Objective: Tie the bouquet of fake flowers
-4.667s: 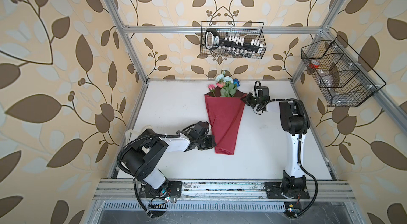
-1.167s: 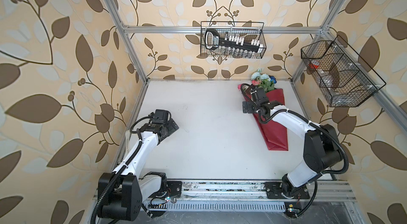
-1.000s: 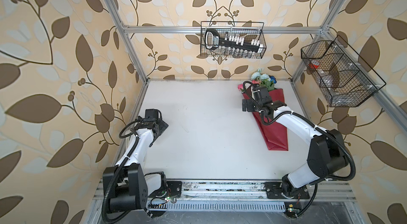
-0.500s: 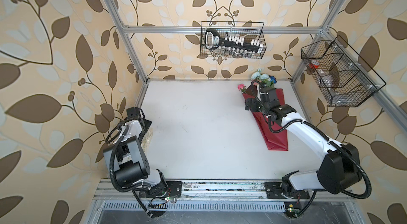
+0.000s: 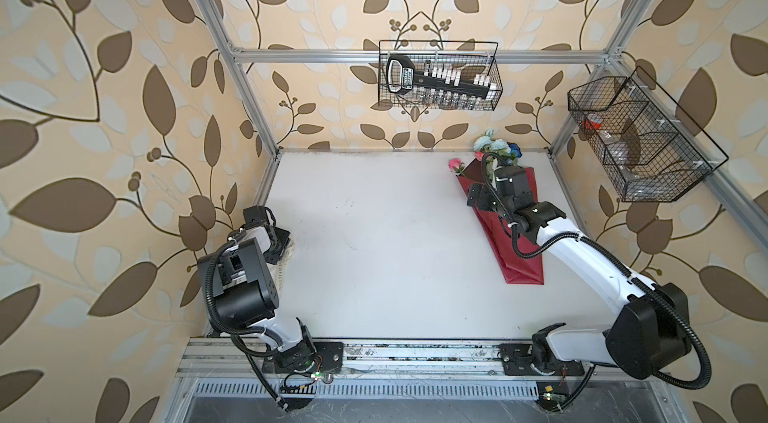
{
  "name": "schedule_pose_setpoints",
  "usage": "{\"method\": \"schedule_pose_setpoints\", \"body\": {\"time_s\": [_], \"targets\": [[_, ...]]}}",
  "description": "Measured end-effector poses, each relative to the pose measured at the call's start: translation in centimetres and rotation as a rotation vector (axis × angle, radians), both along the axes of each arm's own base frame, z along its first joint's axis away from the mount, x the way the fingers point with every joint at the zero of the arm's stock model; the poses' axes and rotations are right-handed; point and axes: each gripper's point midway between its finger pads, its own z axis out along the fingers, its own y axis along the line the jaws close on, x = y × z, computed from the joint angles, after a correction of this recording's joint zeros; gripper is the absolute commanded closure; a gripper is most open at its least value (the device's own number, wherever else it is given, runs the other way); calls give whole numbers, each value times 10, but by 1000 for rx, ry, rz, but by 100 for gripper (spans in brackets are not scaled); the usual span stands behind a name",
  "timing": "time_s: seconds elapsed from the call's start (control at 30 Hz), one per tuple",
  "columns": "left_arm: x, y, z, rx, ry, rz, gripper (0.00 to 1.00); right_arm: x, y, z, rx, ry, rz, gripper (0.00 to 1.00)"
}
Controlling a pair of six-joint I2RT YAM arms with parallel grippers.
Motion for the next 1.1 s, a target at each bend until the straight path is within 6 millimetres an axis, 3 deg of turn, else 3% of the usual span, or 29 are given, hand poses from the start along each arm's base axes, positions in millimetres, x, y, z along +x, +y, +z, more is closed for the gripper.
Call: {"method": "schedule_pose_setpoints", "body": {"time_s": [0.07,0.17,0.33,0.47,0.57,0.7,0.77,0.9,1.0,1.1], "targets": [[10,-17,0,-15,-29,-45,86,0,-2,3,11,-13,-16,0],[29,-67,0,-39,-55,-189,87,1,-4,4,26,-20,-31,0],[43,-185,1,-84,-77,-489,87,0,-1,-2,63,-14,-32,1],[29,-273,2,-134,-71,-698,82,-5,2,-15,85,14,-22,0],[19,-326,7,-162,-73,-821,54,-11,5,-23,106,36,-6,0],[9,-378,28,-205,-104,-946,28,-29,14,-37,146,64,53,1],[3,-383,41,-196,-115,-984,15,-38,20,-43,153,78,82,1],[1,-347,85,-108,-172,-959,6,-56,50,-50,136,98,180,1],[8,-292,129,-47,-284,-846,4,-72,86,-50,115,97,283,1],[8,-212,143,28,-326,-641,4,-91,123,-58,91,113,387,2]]}}
